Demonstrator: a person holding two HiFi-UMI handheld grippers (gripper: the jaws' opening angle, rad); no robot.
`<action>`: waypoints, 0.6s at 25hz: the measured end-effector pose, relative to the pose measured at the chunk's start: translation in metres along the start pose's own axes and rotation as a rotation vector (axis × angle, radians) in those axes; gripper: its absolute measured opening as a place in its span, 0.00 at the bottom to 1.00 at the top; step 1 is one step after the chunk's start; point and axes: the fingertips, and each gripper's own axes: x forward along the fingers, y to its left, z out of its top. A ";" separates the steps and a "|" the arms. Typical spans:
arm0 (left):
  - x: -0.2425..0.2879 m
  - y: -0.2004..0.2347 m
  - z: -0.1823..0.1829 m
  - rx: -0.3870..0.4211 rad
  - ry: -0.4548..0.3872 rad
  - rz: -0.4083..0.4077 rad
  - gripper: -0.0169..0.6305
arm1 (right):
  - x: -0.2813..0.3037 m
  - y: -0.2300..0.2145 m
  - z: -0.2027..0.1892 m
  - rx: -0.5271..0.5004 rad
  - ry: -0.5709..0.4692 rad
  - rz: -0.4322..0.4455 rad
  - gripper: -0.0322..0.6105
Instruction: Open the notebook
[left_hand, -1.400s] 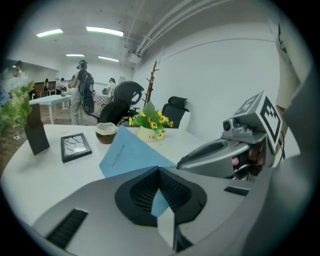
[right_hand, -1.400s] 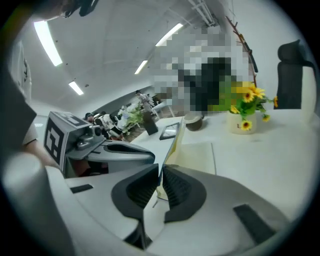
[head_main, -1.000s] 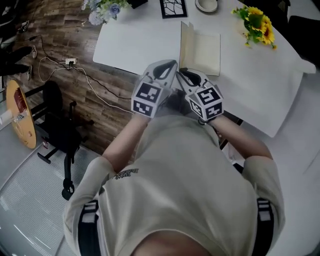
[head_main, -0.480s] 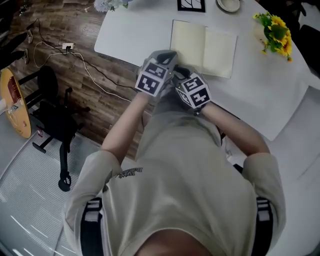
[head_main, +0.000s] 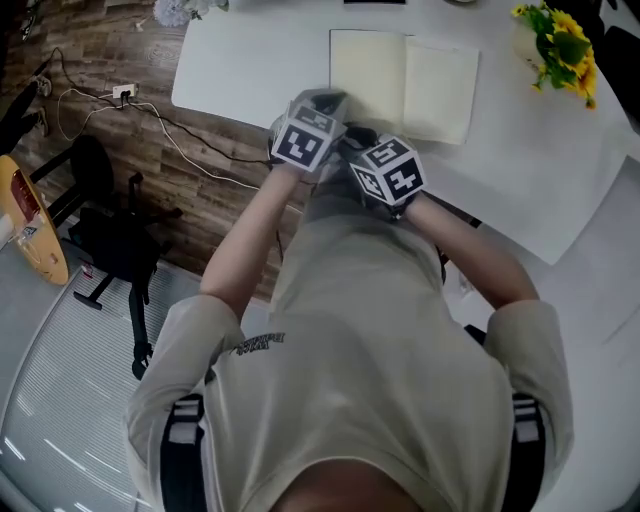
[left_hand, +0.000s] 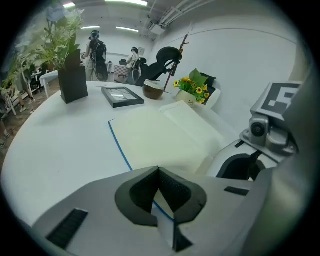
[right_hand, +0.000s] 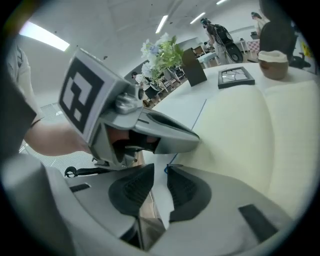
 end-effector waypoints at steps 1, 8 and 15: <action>0.000 0.001 0.000 0.001 0.000 0.000 0.03 | -0.009 0.001 0.000 0.013 -0.007 0.006 0.18; -0.003 0.001 -0.004 -0.022 -0.006 0.005 0.03 | -0.138 -0.065 0.013 -0.004 -0.228 -0.300 0.32; -0.002 0.002 -0.003 -0.021 -0.017 0.011 0.03 | -0.184 -0.163 -0.034 0.197 -0.183 -0.568 0.50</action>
